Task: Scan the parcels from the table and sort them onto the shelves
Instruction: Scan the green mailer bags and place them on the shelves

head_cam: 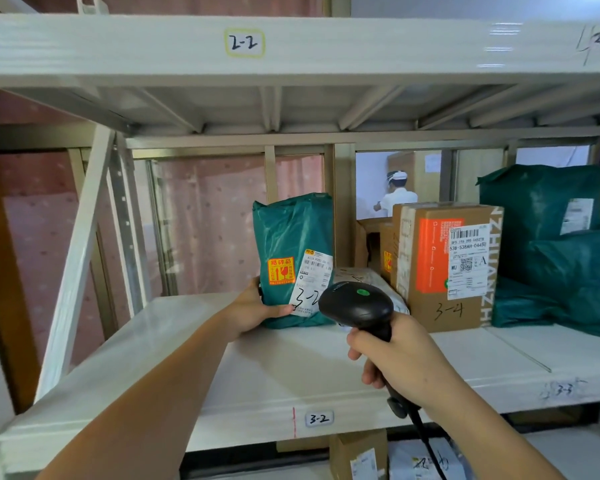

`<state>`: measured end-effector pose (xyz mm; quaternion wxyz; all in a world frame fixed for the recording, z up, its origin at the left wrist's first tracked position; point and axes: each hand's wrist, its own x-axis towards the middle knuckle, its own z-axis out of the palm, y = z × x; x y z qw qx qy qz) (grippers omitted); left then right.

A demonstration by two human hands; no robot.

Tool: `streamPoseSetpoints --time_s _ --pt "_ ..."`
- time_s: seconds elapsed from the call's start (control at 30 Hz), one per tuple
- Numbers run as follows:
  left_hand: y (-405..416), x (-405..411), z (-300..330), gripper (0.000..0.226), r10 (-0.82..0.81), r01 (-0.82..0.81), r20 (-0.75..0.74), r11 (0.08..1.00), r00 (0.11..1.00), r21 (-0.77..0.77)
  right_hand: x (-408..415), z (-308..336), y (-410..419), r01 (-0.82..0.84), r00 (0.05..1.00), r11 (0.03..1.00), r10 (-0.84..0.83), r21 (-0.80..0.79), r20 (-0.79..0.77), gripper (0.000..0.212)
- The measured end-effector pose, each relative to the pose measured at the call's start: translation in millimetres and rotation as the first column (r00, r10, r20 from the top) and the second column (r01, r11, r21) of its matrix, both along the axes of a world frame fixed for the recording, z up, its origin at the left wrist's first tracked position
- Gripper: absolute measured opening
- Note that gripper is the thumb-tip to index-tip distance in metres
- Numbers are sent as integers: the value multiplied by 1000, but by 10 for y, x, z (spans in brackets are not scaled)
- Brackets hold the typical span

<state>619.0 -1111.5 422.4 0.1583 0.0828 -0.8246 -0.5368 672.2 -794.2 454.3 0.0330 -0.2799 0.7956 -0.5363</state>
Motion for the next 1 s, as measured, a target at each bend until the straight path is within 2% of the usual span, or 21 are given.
streamPoseSetpoints --time_s 0.13,0.27,0.33,0.43,0.5,0.53,0.63,0.67,0.8,1.0 --pt "14 -24 -17 111 20 -20 6 1000 1000 -2 25 9 19 2 1000 1000 -2 5 -5 17" --pt "29 -47 -9 107 15 -15 -6 999 1000 33 20 20 35 7 1000 1000 -7 16 -3 17" --pt "24 -39 -2 116 9 -9 -8 999 1000 39 11 25 38 8 1000 1000 -8 20 2 17" --pt "-2 -11 17 147 -3 3 -12 999 1000 43 4 33 49 7 1000 1000 -7 29 1 17" --pt "-23 -15 10 147 12 -11 -19 999 1000 35 1 38 51 6 1000 1000 -6 29 2 16" --pt "-14 -8 14 142 25 -25 -16 999 1000 39 -1 38 49 5 1000 1000 -5 30 2 16" --pt "32 -11 15 99 79 -77 -17 993 997 85 -4 36 48 0 1000 999 0 34 -1 16" --pt "35 -13 13 92 94 -92 -16 992 995 87 -4 36 51 -1 1000 999 1 33 -3 16" --pt "-9 -17 5 89 86 -81 -18 981 996 178 -5 47 67 2 1000 999 -2 36 -6 17" --pt "-41 46 62 84 60 -58 -1 972 998 227 12 54 82 1 1000 1000 -1 21 -13 15"
